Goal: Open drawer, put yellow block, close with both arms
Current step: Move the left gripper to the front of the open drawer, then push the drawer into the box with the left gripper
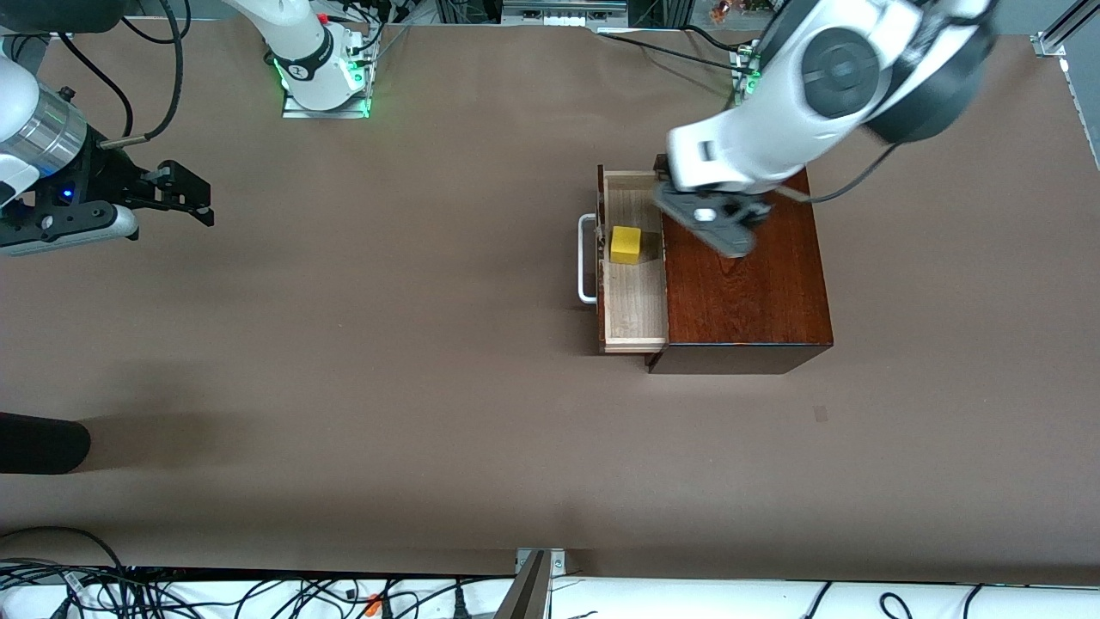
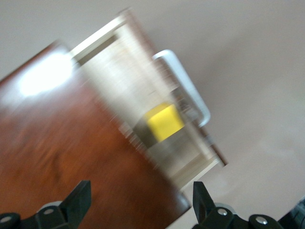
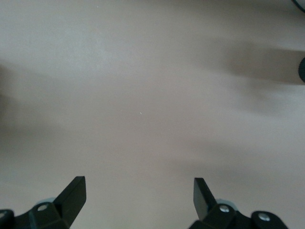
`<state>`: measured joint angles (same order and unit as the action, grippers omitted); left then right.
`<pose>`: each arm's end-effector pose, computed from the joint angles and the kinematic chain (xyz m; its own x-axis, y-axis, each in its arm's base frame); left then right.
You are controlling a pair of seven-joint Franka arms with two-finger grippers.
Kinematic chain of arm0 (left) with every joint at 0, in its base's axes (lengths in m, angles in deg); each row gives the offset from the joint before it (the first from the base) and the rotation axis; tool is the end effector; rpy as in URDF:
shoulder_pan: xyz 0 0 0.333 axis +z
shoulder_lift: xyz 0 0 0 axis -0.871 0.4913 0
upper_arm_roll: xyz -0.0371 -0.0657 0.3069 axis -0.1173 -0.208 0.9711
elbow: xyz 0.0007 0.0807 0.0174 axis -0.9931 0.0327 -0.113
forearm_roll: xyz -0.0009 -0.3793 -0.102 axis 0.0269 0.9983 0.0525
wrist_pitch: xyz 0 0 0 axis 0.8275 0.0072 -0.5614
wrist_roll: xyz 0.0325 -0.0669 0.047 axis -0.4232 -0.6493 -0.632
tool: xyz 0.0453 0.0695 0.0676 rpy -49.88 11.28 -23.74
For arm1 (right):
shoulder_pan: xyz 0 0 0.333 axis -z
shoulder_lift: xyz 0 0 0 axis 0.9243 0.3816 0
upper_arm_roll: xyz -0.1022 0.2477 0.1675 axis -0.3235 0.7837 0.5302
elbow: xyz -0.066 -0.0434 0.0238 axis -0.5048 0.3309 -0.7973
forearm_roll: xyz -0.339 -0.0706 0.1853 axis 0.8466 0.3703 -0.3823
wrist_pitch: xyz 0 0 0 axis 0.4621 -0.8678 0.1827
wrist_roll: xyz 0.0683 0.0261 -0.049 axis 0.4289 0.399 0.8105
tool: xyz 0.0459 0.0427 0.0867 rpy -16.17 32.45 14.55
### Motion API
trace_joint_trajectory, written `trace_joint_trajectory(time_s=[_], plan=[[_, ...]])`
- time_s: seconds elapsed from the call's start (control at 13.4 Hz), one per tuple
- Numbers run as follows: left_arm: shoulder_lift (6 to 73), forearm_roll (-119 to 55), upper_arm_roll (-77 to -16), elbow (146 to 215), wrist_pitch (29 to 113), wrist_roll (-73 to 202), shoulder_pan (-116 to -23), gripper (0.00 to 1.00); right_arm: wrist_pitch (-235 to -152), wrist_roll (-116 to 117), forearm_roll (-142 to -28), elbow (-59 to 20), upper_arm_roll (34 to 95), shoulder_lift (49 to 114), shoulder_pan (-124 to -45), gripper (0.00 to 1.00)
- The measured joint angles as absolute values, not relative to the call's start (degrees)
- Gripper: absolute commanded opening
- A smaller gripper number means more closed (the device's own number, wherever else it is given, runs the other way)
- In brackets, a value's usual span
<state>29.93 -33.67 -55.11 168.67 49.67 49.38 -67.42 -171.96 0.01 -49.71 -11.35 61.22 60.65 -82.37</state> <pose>0.5321 -0.3320 0.5017 0.7470 -0.6605 -0.0758 -0.6251 -0.7366 0.2580 0.5700 0.0637 0.5989 0.9806 0.1960 0.0071 0.1961 -0.9804 -0.0180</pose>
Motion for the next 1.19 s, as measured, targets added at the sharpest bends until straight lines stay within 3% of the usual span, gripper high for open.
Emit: trace_joint_trajectory(time_s=[0.15,0.45,0.74,1.19], plan=[[36.47,-33.91,-56.96,163.80,53.15,42.36,-69.01,0.14,-171.96,0.01,-49.71,-11.26,60.77,60.63,-82.37,1.00],[42.27,-47.16,-57.43,162.21,65.17,35.65,-78.68,0.03,-171.96,0.01,-49.71,-11.21,60.76,60.62,-82.46,1.00],[49.49,-51.94,-57.39,162.14,71.93,30.28,-83.83,0.02,-171.96,0.04,-49.71,-11.21,60.77,60.67,-82.48,1.00],[54.20,-52.06,-56.09,162.34,71.72,15.51,-82.85,0.02,-171.96,0.28,-49.67,-11.22,60.03,61.11,-82.43,1.00]])
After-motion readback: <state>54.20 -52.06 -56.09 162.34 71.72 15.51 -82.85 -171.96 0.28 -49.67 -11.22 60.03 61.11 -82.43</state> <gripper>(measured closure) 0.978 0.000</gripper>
